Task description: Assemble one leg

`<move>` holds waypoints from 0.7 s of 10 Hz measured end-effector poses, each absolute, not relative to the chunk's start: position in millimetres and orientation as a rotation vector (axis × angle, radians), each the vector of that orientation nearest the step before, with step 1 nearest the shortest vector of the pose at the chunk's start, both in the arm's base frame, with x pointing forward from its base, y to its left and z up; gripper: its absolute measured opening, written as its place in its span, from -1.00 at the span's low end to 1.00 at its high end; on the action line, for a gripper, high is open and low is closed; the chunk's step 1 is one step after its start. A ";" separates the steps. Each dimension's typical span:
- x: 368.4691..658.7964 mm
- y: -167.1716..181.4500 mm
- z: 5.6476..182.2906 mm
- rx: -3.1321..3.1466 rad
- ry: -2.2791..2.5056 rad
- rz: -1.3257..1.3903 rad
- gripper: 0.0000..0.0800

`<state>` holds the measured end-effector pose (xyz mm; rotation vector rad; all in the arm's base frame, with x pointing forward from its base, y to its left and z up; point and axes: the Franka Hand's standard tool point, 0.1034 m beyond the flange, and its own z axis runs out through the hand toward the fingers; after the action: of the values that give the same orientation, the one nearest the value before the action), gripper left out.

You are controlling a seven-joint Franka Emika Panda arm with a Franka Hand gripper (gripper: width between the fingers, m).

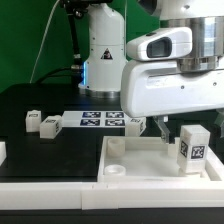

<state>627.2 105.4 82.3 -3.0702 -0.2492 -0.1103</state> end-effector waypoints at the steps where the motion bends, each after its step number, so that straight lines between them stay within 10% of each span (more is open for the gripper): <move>1: 627.2 105.5 82.1 -3.070 -0.249 -0.110 0.02; 7: 627.1 105.9 81.9 -3.070 -0.181 -0.107 -0.27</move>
Offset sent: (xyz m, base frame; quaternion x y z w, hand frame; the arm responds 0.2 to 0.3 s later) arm 0.0000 0.0000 0.0000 0.0000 0.0000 0.0000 1.0000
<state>627.1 105.9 81.9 -3.0698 -0.1810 -0.1072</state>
